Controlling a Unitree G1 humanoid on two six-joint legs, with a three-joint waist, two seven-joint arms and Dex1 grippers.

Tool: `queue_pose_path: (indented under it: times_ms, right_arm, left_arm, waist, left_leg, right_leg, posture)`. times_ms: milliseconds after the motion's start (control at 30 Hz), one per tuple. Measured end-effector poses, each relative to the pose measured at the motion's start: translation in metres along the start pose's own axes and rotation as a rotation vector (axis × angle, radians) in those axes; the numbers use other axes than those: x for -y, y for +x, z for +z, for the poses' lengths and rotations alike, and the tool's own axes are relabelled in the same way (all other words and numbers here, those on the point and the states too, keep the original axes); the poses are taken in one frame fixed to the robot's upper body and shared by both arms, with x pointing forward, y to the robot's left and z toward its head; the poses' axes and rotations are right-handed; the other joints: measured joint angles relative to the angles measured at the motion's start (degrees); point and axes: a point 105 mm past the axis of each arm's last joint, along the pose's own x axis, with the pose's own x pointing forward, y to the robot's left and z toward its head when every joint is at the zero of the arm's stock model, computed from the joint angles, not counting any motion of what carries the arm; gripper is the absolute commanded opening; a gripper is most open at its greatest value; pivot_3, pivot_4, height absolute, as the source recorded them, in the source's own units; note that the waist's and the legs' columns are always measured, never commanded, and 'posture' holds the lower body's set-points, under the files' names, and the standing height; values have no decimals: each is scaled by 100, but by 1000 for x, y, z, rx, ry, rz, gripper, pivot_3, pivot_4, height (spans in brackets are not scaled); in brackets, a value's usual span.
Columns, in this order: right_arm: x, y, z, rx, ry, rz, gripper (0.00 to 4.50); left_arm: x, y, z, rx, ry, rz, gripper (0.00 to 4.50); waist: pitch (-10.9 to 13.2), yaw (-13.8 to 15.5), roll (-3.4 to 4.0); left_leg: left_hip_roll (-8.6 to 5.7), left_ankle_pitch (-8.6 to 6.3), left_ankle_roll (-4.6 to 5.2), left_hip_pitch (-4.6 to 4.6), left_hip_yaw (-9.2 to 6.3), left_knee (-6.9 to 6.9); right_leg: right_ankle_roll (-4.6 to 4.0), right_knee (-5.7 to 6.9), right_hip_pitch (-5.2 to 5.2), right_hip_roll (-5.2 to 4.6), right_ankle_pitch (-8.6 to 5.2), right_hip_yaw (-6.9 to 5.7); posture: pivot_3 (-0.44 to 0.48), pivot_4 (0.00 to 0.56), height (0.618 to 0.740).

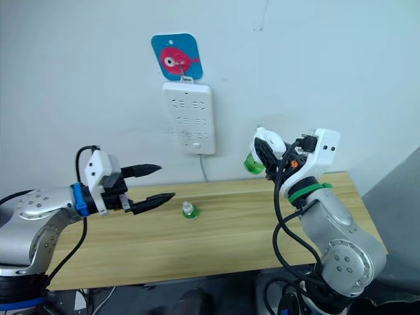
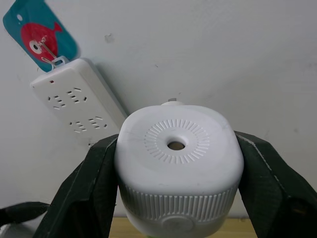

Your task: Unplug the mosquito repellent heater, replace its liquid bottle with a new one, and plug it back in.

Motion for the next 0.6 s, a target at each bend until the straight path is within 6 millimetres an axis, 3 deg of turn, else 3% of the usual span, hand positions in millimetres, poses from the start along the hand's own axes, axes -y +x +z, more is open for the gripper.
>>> queue_pose_path:
  times_ms: [133, 333, 467, 600]
  right_arm:
    - [5, -3, 3, 26, 55, -63, 2945]
    - [1, -5, 19, 142, 254, -93, 2945]
    - [-8, -7, 22, 166, 445, -68, 2945]
    - [-9, -11, 28, 190, 590, -63, 2945]
  left_arm:
    - [13, 26, 24, 101, 31, -82, 4500]
    - [42, 69, 29, 204, -41, -189, 4500]
    - [46, 93, 41, 276, -75, -210, 4500]
    - [41, 102, 50, 316, -77, -198, 4500]
  waist:
    - [0, -5, 4]
    - [0, -72, 4]
    - [0, -142, 4]
    - [-1, -218, 4]
  left_leg:
    - [-1, -1, 1, 1, 14, -4]
    - [0, -2, 4, 0, 17, -12]
    - [0, -2, 5, 0, 18, -7]
    - [0, -2, 6, 0, 26, -4]
  right_leg:
    - [0, -8, 1, 0, 0, 14]
    - [1, -12, -1, 2, 0, 17]
    - [1, -11, 4, 6, 0, 20]
    - [6, -16, 5, 12, 3, 33]
  posture:
    - [-150, 165, 740]
    - [-186, 160, 740]
    - [-210, 158, 740]
    - [-221, 159, 740]
